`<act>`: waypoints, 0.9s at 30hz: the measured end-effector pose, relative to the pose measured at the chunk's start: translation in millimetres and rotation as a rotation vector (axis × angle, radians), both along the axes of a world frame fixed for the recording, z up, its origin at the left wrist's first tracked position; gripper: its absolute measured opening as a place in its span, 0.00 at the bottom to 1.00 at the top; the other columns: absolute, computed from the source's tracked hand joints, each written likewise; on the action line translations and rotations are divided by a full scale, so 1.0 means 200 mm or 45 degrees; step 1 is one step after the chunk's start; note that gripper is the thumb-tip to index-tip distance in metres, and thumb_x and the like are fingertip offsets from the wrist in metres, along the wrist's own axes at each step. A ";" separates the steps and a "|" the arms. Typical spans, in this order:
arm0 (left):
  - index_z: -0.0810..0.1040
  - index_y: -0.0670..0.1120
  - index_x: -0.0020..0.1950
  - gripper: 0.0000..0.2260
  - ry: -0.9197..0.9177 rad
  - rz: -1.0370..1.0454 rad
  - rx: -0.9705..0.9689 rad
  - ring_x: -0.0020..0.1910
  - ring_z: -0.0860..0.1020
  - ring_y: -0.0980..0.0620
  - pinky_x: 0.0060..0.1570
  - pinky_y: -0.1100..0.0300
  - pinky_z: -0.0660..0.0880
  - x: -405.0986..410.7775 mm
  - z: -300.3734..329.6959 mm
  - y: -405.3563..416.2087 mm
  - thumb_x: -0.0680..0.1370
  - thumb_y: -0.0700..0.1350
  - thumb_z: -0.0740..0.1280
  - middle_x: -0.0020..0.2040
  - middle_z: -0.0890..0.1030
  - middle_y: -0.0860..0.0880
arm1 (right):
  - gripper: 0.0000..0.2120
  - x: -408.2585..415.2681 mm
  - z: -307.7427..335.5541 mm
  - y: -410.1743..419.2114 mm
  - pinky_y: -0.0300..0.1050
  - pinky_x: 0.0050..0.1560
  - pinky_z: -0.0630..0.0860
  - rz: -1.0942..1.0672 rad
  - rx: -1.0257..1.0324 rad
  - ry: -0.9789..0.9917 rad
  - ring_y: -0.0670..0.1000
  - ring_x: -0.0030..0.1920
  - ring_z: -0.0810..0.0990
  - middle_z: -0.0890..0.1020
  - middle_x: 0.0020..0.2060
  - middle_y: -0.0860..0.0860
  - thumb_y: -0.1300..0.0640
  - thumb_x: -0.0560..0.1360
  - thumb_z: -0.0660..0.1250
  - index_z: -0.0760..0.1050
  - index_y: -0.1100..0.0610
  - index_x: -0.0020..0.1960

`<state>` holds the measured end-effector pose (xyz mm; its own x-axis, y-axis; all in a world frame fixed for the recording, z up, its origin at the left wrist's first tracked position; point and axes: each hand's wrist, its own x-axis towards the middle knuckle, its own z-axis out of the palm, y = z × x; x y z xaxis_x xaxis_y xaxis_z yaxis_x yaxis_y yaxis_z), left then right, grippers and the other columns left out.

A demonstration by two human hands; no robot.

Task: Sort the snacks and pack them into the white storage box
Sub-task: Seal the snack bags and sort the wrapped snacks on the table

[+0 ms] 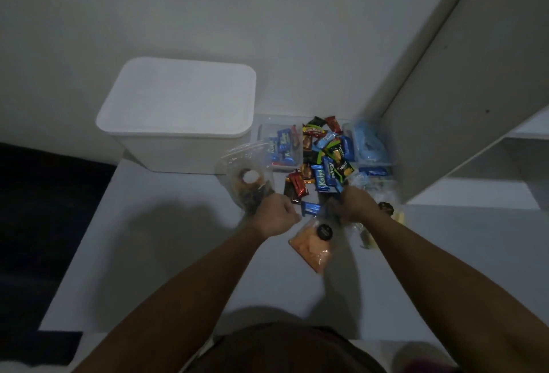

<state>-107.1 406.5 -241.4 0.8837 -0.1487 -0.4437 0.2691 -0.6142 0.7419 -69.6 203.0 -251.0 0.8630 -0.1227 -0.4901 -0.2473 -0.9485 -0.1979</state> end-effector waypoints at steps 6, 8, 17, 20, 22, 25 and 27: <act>0.82 0.44 0.49 0.07 0.369 -0.220 -0.052 0.47 0.82 0.47 0.51 0.52 0.79 -0.10 -0.06 -0.10 0.74 0.44 0.70 0.48 0.83 0.43 | 0.13 -0.07 0.01 -0.08 0.49 0.47 0.78 0.009 0.058 -0.032 0.57 0.48 0.81 0.83 0.49 0.58 0.52 0.75 0.67 0.80 0.60 0.53; 0.82 0.42 0.51 0.08 0.395 -0.222 -0.076 0.44 0.79 0.50 0.46 0.55 0.78 -0.11 -0.05 -0.12 0.74 0.43 0.69 0.48 0.82 0.42 | 0.10 -0.07 0.03 -0.09 0.50 0.47 0.79 -0.011 0.131 0.005 0.57 0.46 0.82 0.84 0.48 0.59 0.58 0.73 0.68 0.82 0.62 0.50; 0.81 0.42 0.48 0.15 0.338 0.222 -0.538 0.39 0.84 0.49 0.38 0.59 0.80 -0.03 0.07 -0.04 0.77 0.54 0.68 0.42 0.84 0.43 | 0.06 -0.09 0.31 0.04 0.37 0.25 0.68 -0.091 0.878 0.173 0.47 0.27 0.72 0.79 0.34 0.55 0.69 0.70 0.68 0.82 0.62 0.44; 0.82 0.39 0.48 0.15 0.261 0.242 -0.540 0.39 0.85 0.49 0.41 0.57 0.82 -0.03 0.11 -0.03 0.77 0.52 0.69 0.42 0.85 0.42 | 0.08 -0.13 0.31 0.10 0.38 0.27 0.70 -0.028 0.956 0.182 0.47 0.29 0.74 0.80 0.34 0.53 0.70 0.70 0.69 0.82 0.59 0.43; 0.82 0.40 0.46 0.10 0.234 0.240 -0.488 0.39 0.84 0.49 0.46 0.51 0.82 -0.03 0.10 -0.01 0.76 0.47 0.70 0.41 0.85 0.43 | 0.07 -0.15 0.30 0.12 0.38 0.28 0.71 -0.011 0.973 0.175 0.46 0.30 0.75 0.80 0.36 0.54 0.69 0.70 0.70 0.81 0.58 0.44; 0.82 0.41 0.45 0.06 0.232 0.243 -0.474 0.40 0.85 0.48 0.49 0.47 0.81 -0.03 0.09 0.01 0.76 0.43 0.70 0.40 0.86 0.43 | 0.08 -0.17 0.28 0.13 0.39 0.32 0.75 -0.046 1.022 0.183 0.48 0.35 0.80 0.82 0.41 0.55 0.67 0.70 0.71 0.81 0.57 0.46; 0.82 0.40 0.45 0.06 0.229 0.252 -0.504 0.40 0.84 0.47 0.50 0.46 0.80 -0.04 0.09 0.02 0.76 0.42 0.69 0.41 0.86 0.42 | 0.10 -0.18 0.26 0.13 0.46 0.38 0.78 -0.078 1.064 0.190 0.53 0.42 0.81 0.83 0.45 0.59 0.67 0.70 0.71 0.82 0.58 0.50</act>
